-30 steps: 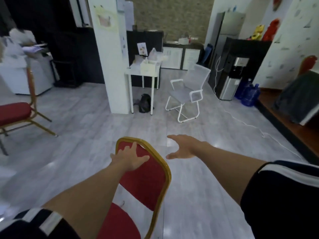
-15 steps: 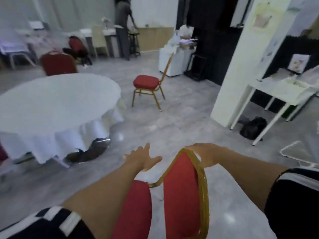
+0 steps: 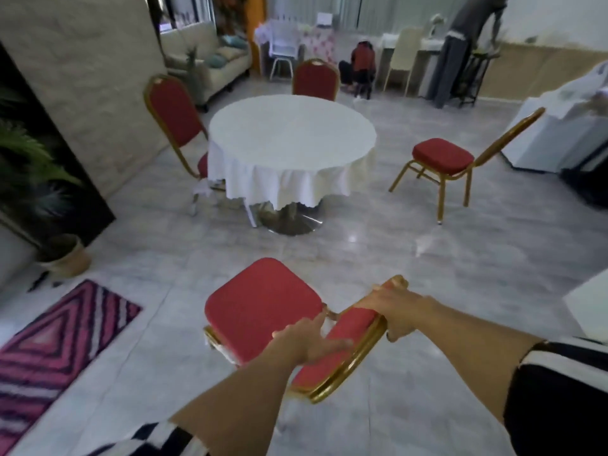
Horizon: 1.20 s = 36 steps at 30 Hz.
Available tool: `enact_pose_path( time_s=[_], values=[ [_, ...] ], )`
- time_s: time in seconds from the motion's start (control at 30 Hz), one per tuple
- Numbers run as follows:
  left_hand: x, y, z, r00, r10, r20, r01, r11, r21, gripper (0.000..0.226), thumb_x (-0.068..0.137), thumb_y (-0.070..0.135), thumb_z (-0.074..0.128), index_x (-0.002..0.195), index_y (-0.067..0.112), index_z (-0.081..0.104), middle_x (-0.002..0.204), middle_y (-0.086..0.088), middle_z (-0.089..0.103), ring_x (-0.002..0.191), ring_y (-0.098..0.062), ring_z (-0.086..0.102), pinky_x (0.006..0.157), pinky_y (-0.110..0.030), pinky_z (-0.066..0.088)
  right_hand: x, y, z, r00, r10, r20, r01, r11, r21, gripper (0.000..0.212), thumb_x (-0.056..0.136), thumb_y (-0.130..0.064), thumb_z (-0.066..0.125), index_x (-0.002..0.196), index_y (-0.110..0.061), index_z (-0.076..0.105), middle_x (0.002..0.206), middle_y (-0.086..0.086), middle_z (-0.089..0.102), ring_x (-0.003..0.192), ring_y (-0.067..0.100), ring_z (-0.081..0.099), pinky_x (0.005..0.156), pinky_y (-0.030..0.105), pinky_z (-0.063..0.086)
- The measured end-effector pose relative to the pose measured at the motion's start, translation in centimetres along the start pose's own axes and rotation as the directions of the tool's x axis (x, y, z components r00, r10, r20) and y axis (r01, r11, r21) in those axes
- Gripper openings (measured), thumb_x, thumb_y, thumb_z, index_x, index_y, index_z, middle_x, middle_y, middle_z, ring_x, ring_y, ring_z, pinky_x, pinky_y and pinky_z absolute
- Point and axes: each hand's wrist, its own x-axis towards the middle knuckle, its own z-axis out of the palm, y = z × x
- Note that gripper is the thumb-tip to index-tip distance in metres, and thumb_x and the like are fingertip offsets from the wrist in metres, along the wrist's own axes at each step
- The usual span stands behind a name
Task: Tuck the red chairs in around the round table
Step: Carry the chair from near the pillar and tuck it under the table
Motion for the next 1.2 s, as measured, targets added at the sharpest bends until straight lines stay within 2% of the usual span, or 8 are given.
enact_pose_path(
  time_s=[0.13,0.23,0.3,0.47,0.6,0.73,0.97,1.2],
  values=[
    [-0.2,1.5,4.2,1.0,-0.01,0.013,0.011,0.995,-0.097,0.106,0.07,0.092,0.056,0.158,0.039,0.028,0.156,-0.009,0.05,0.135,-0.039,0.053,0.112,-0.056,0.041,1.2,-1.4,0.5,0.996,-0.088,0.01,0.088,0.99,-0.109,0.07,0.07,-0.024,0.088,0.129,-0.043,0.055,0.121,-0.005,0.062,0.113,0.019,0.048,0.102,0.052,0.032],
    [-0.2,2.1,7.0,1.0,-0.024,0.015,0.025,0.99,-0.136,0.106,0.077,0.078,0.068,0.162,0.031,0.025,0.154,-0.007,0.05,0.133,-0.034,0.054,0.108,-0.047,0.046,1.9,-1.4,1.5,0.996,-0.094,0.009,0.094,0.981,-0.173,0.058,0.071,-0.026,0.082,0.115,-0.047,0.051,0.108,-0.007,0.062,0.11,0.02,0.052,0.098,0.052,0.036],
    [-0.1,2.5,8.2,0.998,-0.059,-0.023,0.055,0.989,-0.134,0.099,0.086,0.063,0.071,0.163,0.025,0.022,0.155,-0.008,0.047,0.134,-0.034,0.053,0.107,-0.046,0.046,2.0,-1.3,1.8,0.996,-0.076,0.039,0.081,0.987,-0.14,0.049,0.076,-0.023,0.076,0.112,-0.046,0.053,0.101,-0.005,0.059,0.098,0.02,0.054,0.089,0.045,0.04],
    [0.8,2.6,9.2,0.987,-0.1,-0.123,0.085,0.989,-0.118,0.061,0.091,0.019,0.059,0.149,0.027,0.041,0.124,-0.01,0.062,0.108,-0.037,0.064,0.092,-0.05,0.057,2.0,-1.6,1.8,0.995,-0.025,0.099,0.042,0.983,-0.177,0.029,0.083,-0.019,0.064,0.106,-0.037,0.065,0.089,-0.004,0.063,0.077,0.016,0.057,0.06,0.032,0.036],
    [1.4,2.9,9.0,0.99,-0.117,-0.074,0.1,0.974,-0.206,0.07,0.093,0.011,0.057,0.158,0.027,0.037,0.125,-0.011,0.064,0.109,-0.034,0.065,0.095,-0.047,0.059,2.7,-2.6,1.6,0.983,0.073,0.169,-0.031,0.97,-0.24,0.028,0.087,-0.026,0.065,0.114,-0.035,0.065,0.097,0.0,0.063,0.085,0.018,0.057,0.079,0.036,0.049],
    [1.3,2.6,8.5,0.996,-0.092,-0.015,0.087,0.976,-0.199,0.074,0.097,0.006,0.06,0.162,0.027,0.031,0.131,-0.011,0.061,0.115,-0.032,0.064,0.094,-0.038,0.058,3.8,-3.5,1.8,0.957,0.171,0.233,-0.099,0.951,-0.293,0.047,0.089,-0.04,0.07,0.133,-0.033,0.056,0.099,0.003,0.054,0.101,0.023,0.05,0.102,0.049,0.046],
    [1.4,-0.5,5.4,0.999,-0.025,0.047,0.029,0.996,-0.09,0.08,0.093,-0.005,0.058,0.161,0.031,0.034,0.113,-0.005,0.058,0.102,-0.023,0.06,0.086,-0.033,0.051,5.5,-5.4,1.5,0.942,0.209,0.263,-0.168,0.971,-0.17,0.057,0.088,-0.048,0.071,0.139,-0.03,0.053,0.116,0.006,0.053,0.118,0.029,0.053,0.107,0.054,0.045],
    [3.2,-6.4,-1.1,0.997,0.033,0.07,-0.042,0.99,0.136,0.074,0.093,-0.005,0.056,0.157,0.03,0.043,0.128,-0.008,0.064,0.112,-0.026,0.061,0.097,-0.036,0.052,9.3,-7.2,-1.6,0.948,0.177,0.263,-0.206,0.975,0.087,0.064,0.075,-0.057,0.075,0.129,-0.029,0.059,0.132,0.01,0.051,0.117,0.032,0.049,0.1,0.052,0.049]
  ],
)
